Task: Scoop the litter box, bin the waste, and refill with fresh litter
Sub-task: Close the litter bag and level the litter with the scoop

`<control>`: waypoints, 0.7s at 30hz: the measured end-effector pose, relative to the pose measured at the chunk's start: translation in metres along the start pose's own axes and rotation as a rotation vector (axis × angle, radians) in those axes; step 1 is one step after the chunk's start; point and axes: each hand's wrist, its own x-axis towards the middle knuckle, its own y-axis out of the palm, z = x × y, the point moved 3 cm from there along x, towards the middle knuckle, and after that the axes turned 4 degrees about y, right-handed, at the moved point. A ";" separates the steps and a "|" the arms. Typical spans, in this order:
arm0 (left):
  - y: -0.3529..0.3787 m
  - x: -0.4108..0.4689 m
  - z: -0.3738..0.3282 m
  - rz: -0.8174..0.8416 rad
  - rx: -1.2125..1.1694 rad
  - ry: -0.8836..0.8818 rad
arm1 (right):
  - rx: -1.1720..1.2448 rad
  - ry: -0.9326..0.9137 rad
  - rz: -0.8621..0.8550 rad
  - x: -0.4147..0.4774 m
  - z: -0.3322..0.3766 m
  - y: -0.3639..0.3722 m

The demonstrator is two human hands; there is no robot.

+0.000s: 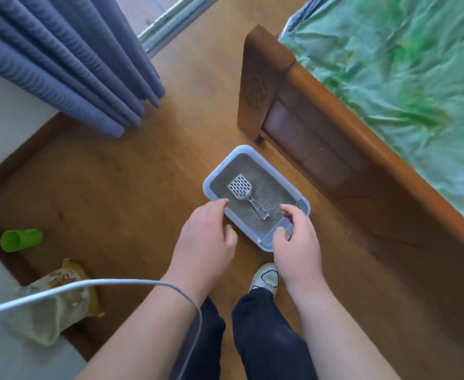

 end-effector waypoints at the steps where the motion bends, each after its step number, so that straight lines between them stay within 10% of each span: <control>1: 0.021 0.014 0.009 0.011 0.004 0.006 | 0.007 0.007 -0.003 0.016 -0.016 0.013; 10: 0.174 0.150 0.110 0.082 0.141 0.096 | -0.270 0.045 0.146 0.179 -0.151 0.105; 21: 0.218 0.256 0.109 0.252 0.488 0.229 | -0.778 -0.055 0.319 0.252 -0.117 0.105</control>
